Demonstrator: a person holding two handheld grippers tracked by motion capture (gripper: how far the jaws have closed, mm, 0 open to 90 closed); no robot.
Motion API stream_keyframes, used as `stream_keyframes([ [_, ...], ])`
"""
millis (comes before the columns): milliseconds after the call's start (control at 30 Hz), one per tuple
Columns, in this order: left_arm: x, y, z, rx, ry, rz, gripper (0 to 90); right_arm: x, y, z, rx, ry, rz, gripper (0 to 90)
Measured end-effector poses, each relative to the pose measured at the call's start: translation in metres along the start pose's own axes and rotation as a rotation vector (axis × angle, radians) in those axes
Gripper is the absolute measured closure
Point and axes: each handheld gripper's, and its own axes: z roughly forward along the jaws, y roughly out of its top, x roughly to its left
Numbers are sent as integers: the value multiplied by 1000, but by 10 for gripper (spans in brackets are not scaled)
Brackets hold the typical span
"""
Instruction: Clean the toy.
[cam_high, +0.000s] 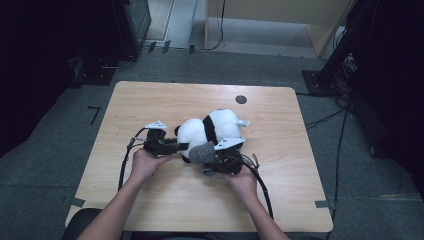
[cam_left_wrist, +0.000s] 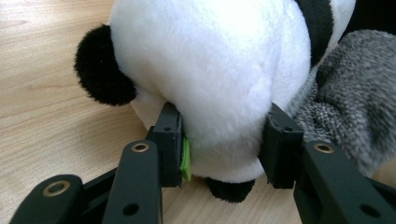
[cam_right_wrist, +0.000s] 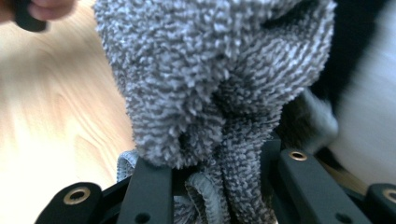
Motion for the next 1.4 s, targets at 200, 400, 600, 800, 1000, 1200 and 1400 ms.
stream_keyframes([
  [200,0,0,0,-1,-2,-2,571,-21,-9,-16,12,-54,55,684],
  [400,0,0,0,1,-7,-7,571,-28,-9,-26,19,-76,70,682],
  [600,0,1,0,1,-8,-9,571,-39,-11,-41,27,-100,97,680],
  [800,0,1,0,0,-9,-10,571,-51,-13,-60,4,-127,127,679],
  [1000,0,0,0,-4,-6,-10,571,-71,-19,-73,-14,-170,191,679],
  [1200,1,-1,1,-17,-9,-18,568,-94,-24,-71,-5,-201,240,679],
  [1400,2,-4,1,-27,-2,-10,563,-113,-27,-63,17,-227,286,677],
])
